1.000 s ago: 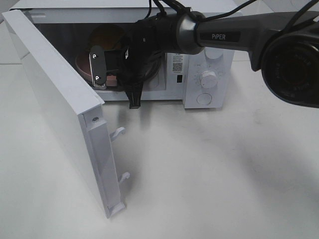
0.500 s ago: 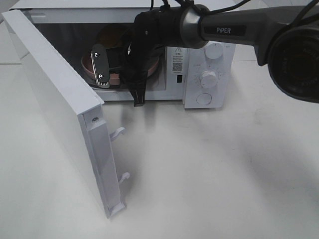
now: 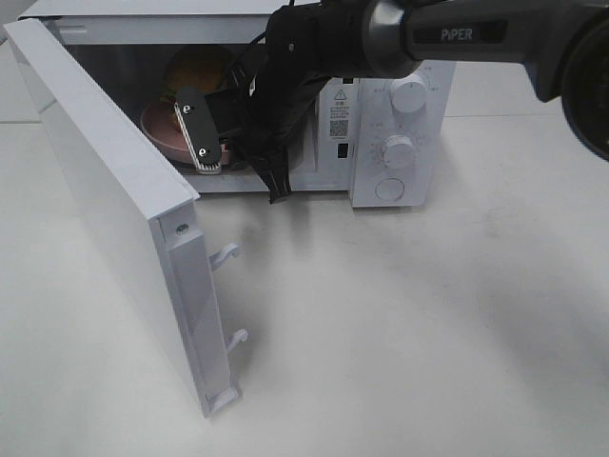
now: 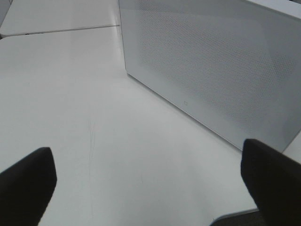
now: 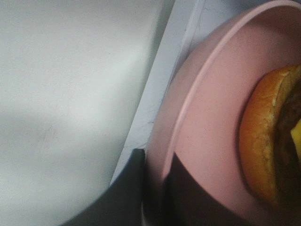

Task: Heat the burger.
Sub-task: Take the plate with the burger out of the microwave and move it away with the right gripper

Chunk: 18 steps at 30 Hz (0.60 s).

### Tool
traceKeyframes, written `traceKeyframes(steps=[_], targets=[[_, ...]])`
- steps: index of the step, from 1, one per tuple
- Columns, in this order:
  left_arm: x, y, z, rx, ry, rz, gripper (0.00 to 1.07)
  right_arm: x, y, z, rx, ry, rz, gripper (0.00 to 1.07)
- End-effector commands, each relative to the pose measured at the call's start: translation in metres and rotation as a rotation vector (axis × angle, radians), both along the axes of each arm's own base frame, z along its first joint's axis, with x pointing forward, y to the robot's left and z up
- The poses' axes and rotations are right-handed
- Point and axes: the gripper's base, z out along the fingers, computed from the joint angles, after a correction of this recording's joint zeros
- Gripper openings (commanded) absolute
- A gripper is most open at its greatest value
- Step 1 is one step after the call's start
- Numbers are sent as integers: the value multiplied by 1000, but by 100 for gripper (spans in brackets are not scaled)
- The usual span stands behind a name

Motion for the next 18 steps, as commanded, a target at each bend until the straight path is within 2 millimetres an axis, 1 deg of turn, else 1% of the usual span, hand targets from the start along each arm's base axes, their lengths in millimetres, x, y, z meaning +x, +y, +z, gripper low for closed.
traceKeyframes(steps=[1, 3, 7, 13, 14, 15, 18], targets=[[-2, -1, 0, -17, -15, 0, 100, -5, -2, 25, 36, -102, 47, 0], [-2, -1, 0, -17, -15, 0, 100, -6, -3, 26, 37, -105, 50, 0], [-2, -1, 0, -17, -15, 0, 100, -15, -8, 31, 53, -119, 75, 0], [-2, -1, 0, -17, -15, 0, 100, -24, -13, 29, 39, -119, 108, 0], [-2, -1, 0, -17, -15, 0, 100, -28, -16, 29, 52, -122, 107, 0], [-2, -1, 0, -17, -15, 0, 100, -29, -22, 30, 51, -120, 106, 0], [-2, -1, 0, -17, -15, 0, 100, -31, -23, 29, 50, -113, 109, 0]])
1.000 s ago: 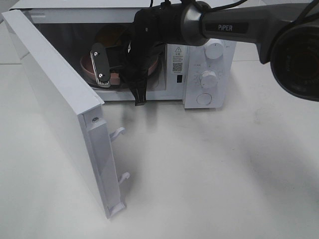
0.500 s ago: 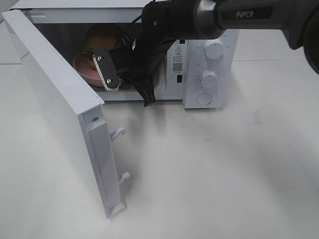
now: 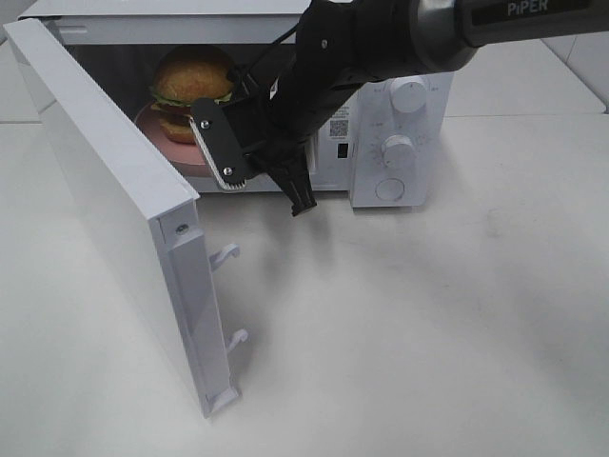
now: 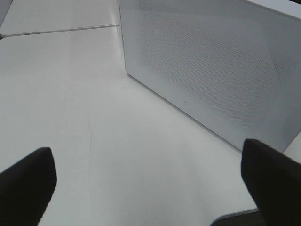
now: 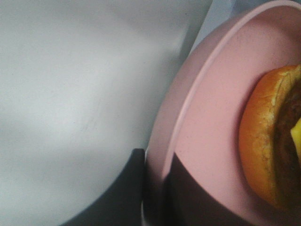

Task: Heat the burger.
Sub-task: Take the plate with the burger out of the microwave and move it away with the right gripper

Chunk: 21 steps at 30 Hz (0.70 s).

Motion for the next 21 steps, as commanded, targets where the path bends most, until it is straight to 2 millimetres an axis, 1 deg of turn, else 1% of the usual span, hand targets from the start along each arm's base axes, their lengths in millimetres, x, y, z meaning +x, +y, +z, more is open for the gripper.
traceKeyframes(steps=[1, 3, 5, 8, 9, 10, 12, 15, 17, 18, 20, 21], targets=[[-2, -1, 0, -17, -15, 0, 100, 2, -11, 21, 59, -74, -5, 0], [-2, -1, 0, -17, -15, 0, 100, 1, -15, 23, 66, -70, -7, 0], [-2, -1, 0, -17, -15, 0, 100, -7, -25, 27, 63, -64, 7, 0], [-2, -1, 0, -17, -15, 0, 100, -10, -27, 27, 61, -60, 11, 0], [-2, -1, 0, -17, -15, 0, 100, -13, -34, 29, 58, -60, 12, 0], [-2, -1, 0, -17, -15, 0, 100, -13, -34, 29, 58, -60, 12, 0], [-2, -1, 0, -17, -15, 0, 100, -25, -42, 30, 47, -48, 23, 0], [-2, -1, 0, -17, -15, 0, 100, -28, -44, 30, 44, -45, 23, 0], [-2, -1, 0, -17, -15, 0, 100, -36, -50, 31, 39, -41, 21, 0], [-2, -1, 0, -17, -15, 0, 100, -36, -50, 31, 39, -41, 21, 0], [-2, -1, 0, -17, -15, 0, 100, -46, -57, 34, 37, -50, 22, 0], [-2, -1, 0, -17, -15, 0, 100, -46, -57, 34, 37, -50, 22, 0]])
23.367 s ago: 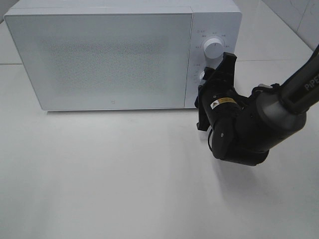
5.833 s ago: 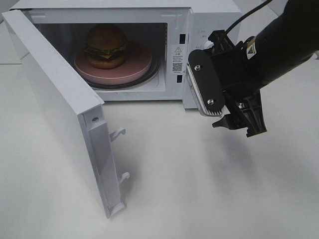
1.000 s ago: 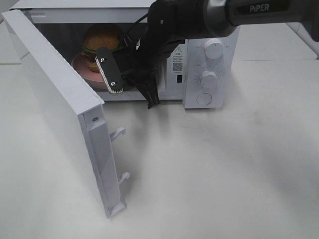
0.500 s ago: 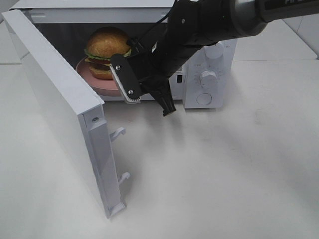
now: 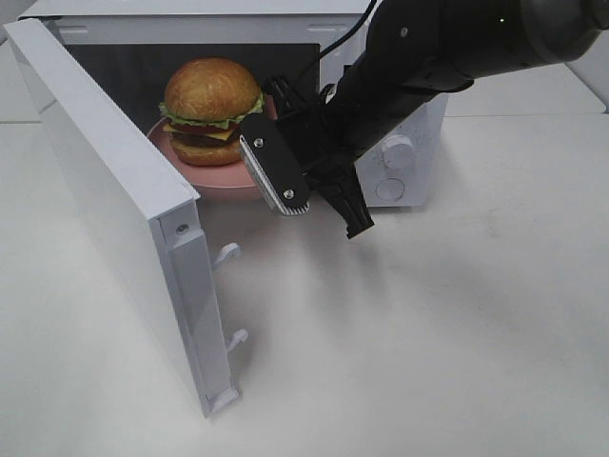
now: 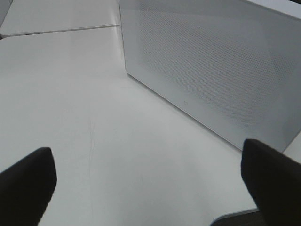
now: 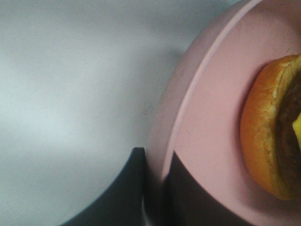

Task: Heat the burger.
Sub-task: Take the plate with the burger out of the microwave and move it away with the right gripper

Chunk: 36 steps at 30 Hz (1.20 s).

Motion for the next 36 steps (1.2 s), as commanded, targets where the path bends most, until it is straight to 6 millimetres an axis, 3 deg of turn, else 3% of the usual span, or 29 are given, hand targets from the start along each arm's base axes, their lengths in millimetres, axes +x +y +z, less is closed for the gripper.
traceKeyframes(steps=[1, 36], targets=[[-2, -1, 0, -17, -15, 0, 100, -3, -10, 19, 54, -79, -42, 0], [-2, -1, 0, -17, -15, 0, 100, -128, -95, 37, 79, -58, -130, 0]])
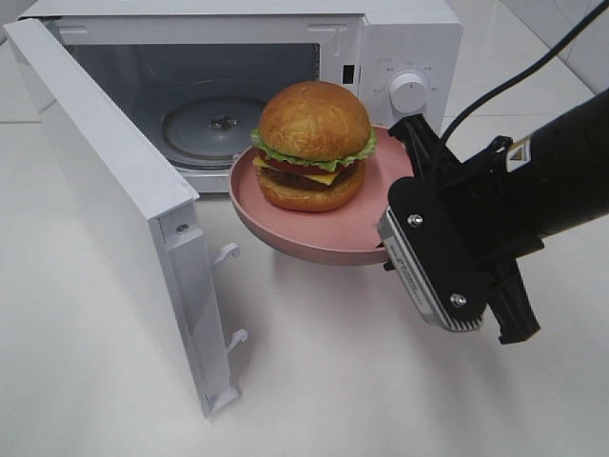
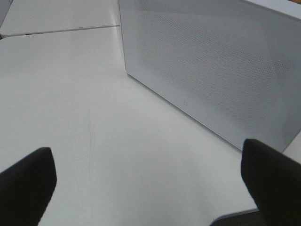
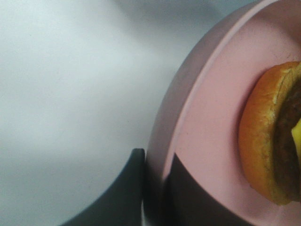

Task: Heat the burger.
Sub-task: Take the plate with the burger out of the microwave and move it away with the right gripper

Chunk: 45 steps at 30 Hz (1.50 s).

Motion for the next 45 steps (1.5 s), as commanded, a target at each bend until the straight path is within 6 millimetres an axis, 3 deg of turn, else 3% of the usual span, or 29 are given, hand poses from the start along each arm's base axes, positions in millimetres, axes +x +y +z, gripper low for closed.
traceKeyframes(steps=[1, 19, 27, 35, 43, 45], targets=[[-2, -1, 0, -17, -15, 0, 100, -8, -9, 11, 47, -70, -44, 0], [-2, -1, 0, -17, -15, 0, 100, -66, -58, 37, 26, -108, -170, 0], [-2, -1, 0, -17, -15, 0, 100, -83, -79, 50, 11, -137, -277, 0], [-2, -1, 0, -17, -15, 0, 100, -92, -88, 54, 22, -118, -355, 1], [-2, -1, 0, -17, -15, 0, 100, -90, -102, 52, -26, -107, -553, 1], [-2, -1, 0, -17, -15, 0, 100, -89, -110, 48, -34, -118, -687, 1]])
